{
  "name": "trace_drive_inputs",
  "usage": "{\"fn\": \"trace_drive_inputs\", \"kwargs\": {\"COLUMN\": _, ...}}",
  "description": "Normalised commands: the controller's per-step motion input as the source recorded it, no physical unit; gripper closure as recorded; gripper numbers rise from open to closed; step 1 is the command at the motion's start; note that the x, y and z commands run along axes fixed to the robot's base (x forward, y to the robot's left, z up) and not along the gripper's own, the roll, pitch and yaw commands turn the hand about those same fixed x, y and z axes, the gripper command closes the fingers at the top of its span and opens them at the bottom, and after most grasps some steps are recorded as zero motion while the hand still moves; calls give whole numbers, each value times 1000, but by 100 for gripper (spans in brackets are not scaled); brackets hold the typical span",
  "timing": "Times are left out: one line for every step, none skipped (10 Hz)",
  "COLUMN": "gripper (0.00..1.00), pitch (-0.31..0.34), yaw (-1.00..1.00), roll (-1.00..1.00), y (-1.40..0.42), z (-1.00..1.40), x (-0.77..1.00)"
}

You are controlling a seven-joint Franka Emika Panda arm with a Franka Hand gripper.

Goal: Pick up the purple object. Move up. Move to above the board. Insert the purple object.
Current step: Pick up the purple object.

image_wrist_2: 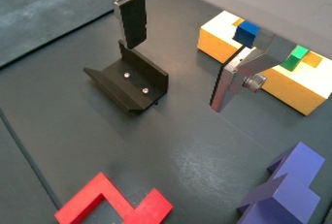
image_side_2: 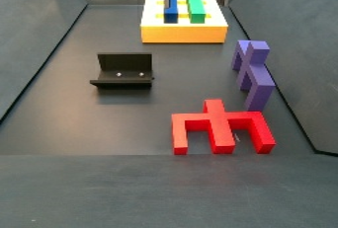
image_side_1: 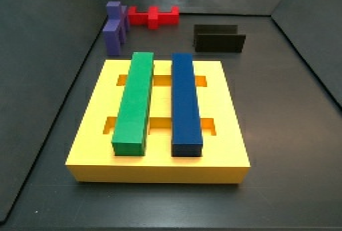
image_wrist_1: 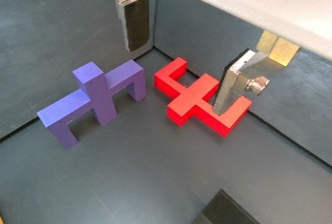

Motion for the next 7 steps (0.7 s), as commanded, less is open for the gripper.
{"fn": "trace_drive_inputs", "kwargs": {"gripper": 0, "pitch": -3, "yaw": -3, "roll": -16, "y": 0, "z": 0, "x": 0}}
{"fn": "trace_drive_inputs", "kwargs": {"gripper": 0, "pitch": -51, "yaw": -234, "roll": -76, "y": 31, "z": 0, "x": -203}}
{"fn": "trace_drive_inputs", "kwargs": {"gripper": 0, "pitch": -81, "yaw": -623, "roll": -49, "y": 0, "z": -11, "x": -91}}
{"fn": "trace_drive_inputs", "kwargs": {"gripper": 0, "pitch": -124, "yaw": -657, "roll": -110, "y": 0, "z": -37, "x": -114}}
{"fn": "trace_drive_inputs", "kwargs": {"gripper": 0, "pitch": -124, "yaw": -694, "roll": -119, "y": 0, "z": 0, "x": -214}}
{"fn": "trace_drive_inputs", "kwargs": {"gripper": 0, "pitch": -110, "yaw": -766, "roll": -101, "y": 0, "z": 0, "x": -340}}
{"fn": "trace_drive_inputs", "kwargs": {"gripper": 0, "pitch": -111, "yaw": -729, "roll": -69, "y": 0, "z": 0, "x": -374}}
